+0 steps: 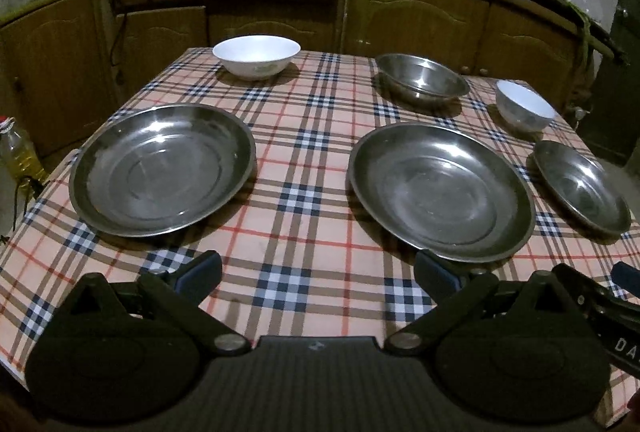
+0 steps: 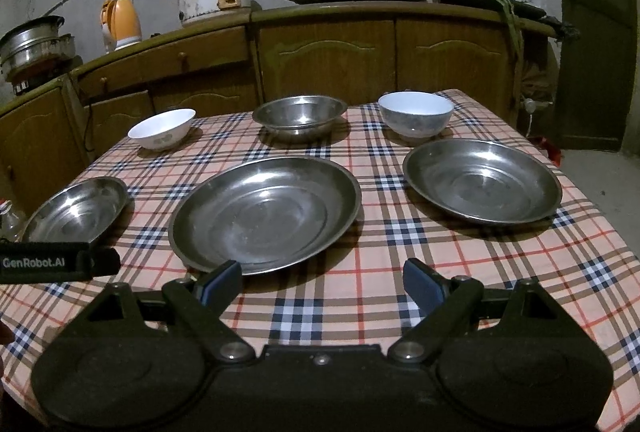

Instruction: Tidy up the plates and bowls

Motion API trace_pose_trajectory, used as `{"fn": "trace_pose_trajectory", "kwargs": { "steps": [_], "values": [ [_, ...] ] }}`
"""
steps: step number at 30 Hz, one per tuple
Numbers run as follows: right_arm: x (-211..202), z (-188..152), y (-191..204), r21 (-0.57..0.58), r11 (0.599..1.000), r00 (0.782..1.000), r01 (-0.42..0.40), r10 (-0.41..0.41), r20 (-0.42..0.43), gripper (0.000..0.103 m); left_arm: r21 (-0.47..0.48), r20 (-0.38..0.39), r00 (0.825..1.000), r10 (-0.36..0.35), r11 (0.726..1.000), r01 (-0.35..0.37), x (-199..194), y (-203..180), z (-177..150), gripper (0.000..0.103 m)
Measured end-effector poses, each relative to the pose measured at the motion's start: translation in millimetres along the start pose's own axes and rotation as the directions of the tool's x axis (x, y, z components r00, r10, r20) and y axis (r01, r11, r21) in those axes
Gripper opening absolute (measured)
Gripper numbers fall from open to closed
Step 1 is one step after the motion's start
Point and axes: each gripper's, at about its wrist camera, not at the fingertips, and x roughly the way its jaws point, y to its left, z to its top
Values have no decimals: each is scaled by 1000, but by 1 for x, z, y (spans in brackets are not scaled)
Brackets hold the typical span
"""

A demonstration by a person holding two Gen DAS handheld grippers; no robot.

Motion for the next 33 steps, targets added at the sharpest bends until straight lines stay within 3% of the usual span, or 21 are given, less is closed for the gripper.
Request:
{"fn": "trace_pose_trajectory", "kwargs": {
  "steps": [33],
  "values": [
    [67,28,-38,-9,998,998,56,-56,-17,103,93,-29,1000,9,996,-6,55,-25,35,103]
  ]
}}
